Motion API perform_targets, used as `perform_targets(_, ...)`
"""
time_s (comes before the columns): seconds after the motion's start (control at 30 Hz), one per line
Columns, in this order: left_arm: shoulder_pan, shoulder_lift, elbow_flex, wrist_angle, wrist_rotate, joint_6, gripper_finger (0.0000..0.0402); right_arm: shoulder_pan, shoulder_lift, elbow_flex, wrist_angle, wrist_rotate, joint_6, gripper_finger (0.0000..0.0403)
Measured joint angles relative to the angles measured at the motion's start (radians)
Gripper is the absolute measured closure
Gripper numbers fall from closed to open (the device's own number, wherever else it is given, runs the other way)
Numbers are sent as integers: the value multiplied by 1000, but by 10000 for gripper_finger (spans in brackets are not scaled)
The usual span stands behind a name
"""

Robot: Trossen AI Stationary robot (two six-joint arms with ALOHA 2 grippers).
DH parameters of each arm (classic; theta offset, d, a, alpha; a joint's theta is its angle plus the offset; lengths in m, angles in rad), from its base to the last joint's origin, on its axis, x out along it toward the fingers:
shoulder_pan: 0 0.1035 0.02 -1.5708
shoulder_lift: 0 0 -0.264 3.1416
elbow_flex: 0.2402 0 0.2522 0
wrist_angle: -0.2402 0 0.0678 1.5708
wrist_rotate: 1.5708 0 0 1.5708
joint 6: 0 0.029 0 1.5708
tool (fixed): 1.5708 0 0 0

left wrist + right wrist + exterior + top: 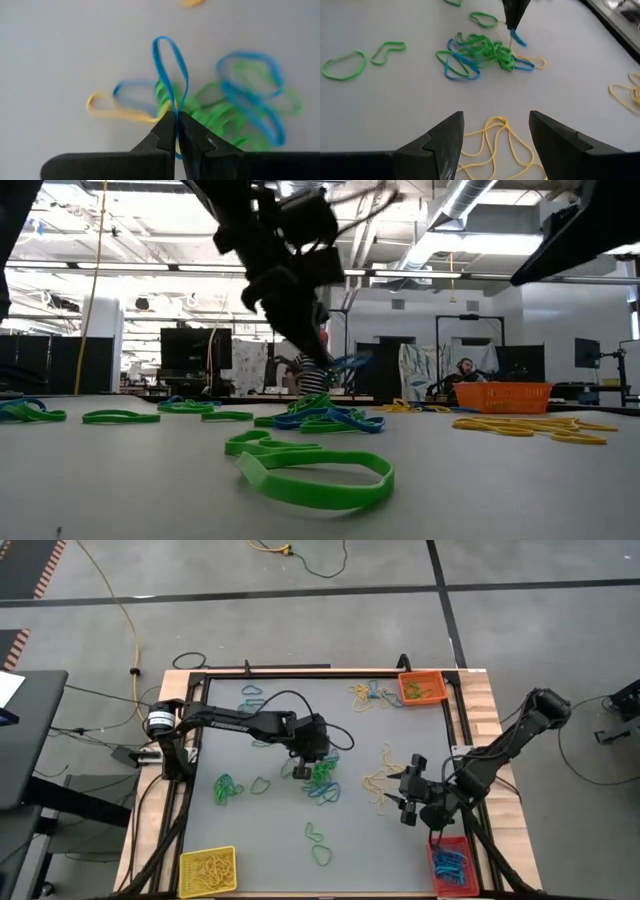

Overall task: Sort rubber bands into baskets
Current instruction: Put the blue rubber band into the red bin

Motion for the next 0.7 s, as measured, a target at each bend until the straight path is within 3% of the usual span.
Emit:
perform_targets(0.5,-115,-1,79,189,216,23,401,-42,66,0,443,-78,-571,148)
perform_targets(0.7,-111,-1,79,179,208,7,401,-106,148,0,455,-67,-622,148)
